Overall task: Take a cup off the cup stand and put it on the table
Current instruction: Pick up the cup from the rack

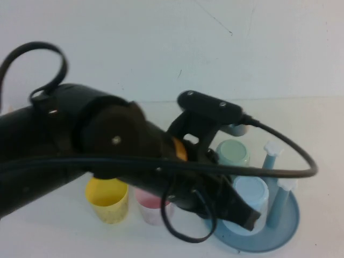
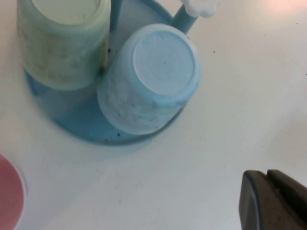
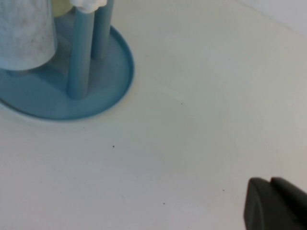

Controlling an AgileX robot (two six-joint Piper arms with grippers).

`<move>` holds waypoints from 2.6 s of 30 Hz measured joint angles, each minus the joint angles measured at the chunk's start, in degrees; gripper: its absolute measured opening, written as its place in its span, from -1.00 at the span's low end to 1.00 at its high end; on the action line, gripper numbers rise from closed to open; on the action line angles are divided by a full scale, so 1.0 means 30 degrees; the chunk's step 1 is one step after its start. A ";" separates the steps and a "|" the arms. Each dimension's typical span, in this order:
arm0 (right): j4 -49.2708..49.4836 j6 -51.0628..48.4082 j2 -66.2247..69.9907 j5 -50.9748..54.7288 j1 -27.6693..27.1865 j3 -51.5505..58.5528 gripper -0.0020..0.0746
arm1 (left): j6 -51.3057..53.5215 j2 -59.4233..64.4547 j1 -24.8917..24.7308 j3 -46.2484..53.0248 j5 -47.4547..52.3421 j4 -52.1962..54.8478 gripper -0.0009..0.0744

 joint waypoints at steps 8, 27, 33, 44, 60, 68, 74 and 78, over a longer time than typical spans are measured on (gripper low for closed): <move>0.0000 0.0000 0.0000 -0.0015 0.0000 0.0000 -0.95 | -0.3362 0.4249 -0.2322 -0.4761 0.2865 0.6195 -0.87; 0.0032 -0.0040 0.0000 -0.0044 0.0000 0.0000 -0.95 | -0.4888 0.9108 -0.2776 -0.8811 0.3898 0.7606 0.85; 0.0032 -0.0040 0.0000 -0.0044 0.0000 0.0000 -0.95 | -0.6333 0.9228 -0.2776 -0.8876 0.3771 0.8513 0.83; 0.0032 -0.0074 0.0000 -0.0044 0.0000 0.0000 -0.95 | -0.7466 0.9268 -0.2776 -0.8876 0.3424 0.8722 0.83; 0.0032 -0.0074 0.0000 -0.0087 0.0000 0.0000 -0.95 | -0.7724 0.9435 -0.2776 -0.8876 0.3406 0.8692 0.83; 0.0032 -0.0074 0.0000 -0.0087 0.0000 0.0000 -0.95 | -0.7561 1.0300 -0.2776 -0.8887 0.3727 0.8372 0.82; 0.0040 -0.0074 0.0000 -0.0087 0.0000 0.0000 -0.95 | -0.7489 1.0300 -0.2776 -0.8887 0.3896 0.8463 0.49; 0.0040 -0.0074 0.0000 -0.0087 0.0000 0.0000 -0.95 | -0.7489 1.0300 -0.2776 -0.9085 0.4532 0.8669 0.49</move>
